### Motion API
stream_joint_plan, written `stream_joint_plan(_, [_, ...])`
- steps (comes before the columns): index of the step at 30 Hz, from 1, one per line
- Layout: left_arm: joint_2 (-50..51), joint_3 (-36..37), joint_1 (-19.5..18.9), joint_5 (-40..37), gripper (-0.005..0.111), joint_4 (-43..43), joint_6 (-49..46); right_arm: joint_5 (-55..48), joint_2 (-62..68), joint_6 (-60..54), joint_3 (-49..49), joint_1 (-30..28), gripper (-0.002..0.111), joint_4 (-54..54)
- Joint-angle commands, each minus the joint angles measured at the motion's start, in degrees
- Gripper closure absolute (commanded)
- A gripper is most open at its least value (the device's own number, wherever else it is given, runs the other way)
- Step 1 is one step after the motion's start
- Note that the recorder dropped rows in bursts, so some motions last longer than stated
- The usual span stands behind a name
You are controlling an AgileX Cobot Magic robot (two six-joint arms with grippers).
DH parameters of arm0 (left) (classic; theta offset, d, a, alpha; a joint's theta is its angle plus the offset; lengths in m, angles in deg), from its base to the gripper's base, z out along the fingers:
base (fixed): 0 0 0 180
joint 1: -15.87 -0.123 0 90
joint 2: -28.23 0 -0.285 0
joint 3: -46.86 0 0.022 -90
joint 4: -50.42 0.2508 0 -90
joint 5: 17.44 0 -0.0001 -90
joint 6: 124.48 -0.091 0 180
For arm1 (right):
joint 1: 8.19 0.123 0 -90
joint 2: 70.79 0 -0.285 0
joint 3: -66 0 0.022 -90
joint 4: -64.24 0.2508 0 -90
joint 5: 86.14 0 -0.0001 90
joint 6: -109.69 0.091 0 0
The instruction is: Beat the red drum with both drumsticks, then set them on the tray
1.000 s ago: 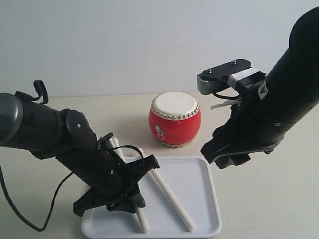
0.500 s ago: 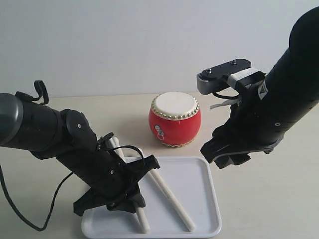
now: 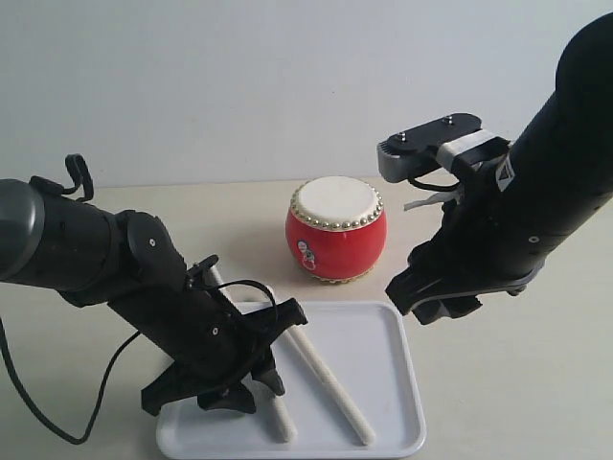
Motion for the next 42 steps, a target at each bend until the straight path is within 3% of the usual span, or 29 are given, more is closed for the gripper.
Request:
stream_joint_plan(1, [0.0, -0.2, 0.0, 0.8, 0.062, 0.2, -0.3, 0.8, -0.2, -0.5, 0.2, 0.0, 0.057, -0.3])
stream_joint_plan(11, [-0.7, -0.2, -1.3, -1.5, 0.059, -0.2, -0.3, 1.1, -0.2, -0.5, 0.2, 0.0, 0.057, -0.3])
stream_joint_plan(14, [-3.6, -0.2, -2.3, -6.5, 0.059, -0.3, -1.8, 1.4, -0.2, -0.5, 0.2, 0.0, 0.057, -0.3])
stream_joint_plan(19, [-12.0, -0.2, -4.4, -6.5, 0.060, 0.2, -5.9, 0.5, -0.5, -0.9, 0.2, 0.0, 0.057, -1.0])
stream_joint_plan(21, [-15.6, -0.2, -5.5, -6.5, 0.066, 0.2, -11.2, -0.5, -1.2, -0.9, 0.2, 0.0, 0.057, -2.9])
stream_joint_plan(23, [-19.8, -0.2, -5.7, -7.1, 0.087, 1.0, -17.5, -0.4, -3.2, 1.1, 0.2, 0.0, 0.059, -7.2])
stream_joint_plan(24, [-22.9, -0.2, -5.7, -8.0, 0.102, 2.4, -20.2, -0.4, -5.2, 4.0, 0.2, 0.0, 0.067, -11.4])
stream_joint_plan(25, [-24.8, -0.2, -5.7, -8.5, 0.107, 3.2, -21.5, -0.7, -6.6, 5.8, 0.2, 0.0, 0.074, -14.7])
stream_joint_plan(28, [-37.5, 2.7, -5.5, -4.7, 0.107, 7.3, -24.3, -0.5, -15.7, 10.4, 0.2, 0.0, 0.107, -19.8])
stream_joint_plan(32, [-55.3, 11.3, -5.5, 3.1, 0.107, 11.8, -25.8, 3.1, -26.5, 12.6, 3.2, 0.0, 0.108, -19.2])
stream_joint_plan(37, [-78.5, 26.9, -5.5, 6.5, 0.107, 14.3, -25.7, 13.5, -44.3, 17.4, 20.0, 0.0, 0.108, -21.3])
stream_joint_plan(42, [-89.8, 32.7, -5.5, 8.7, 0.107, 14.6, -25.6, 13.5, -51.9, 20.2, 25.5, 0.0, 0.108, -20.9])
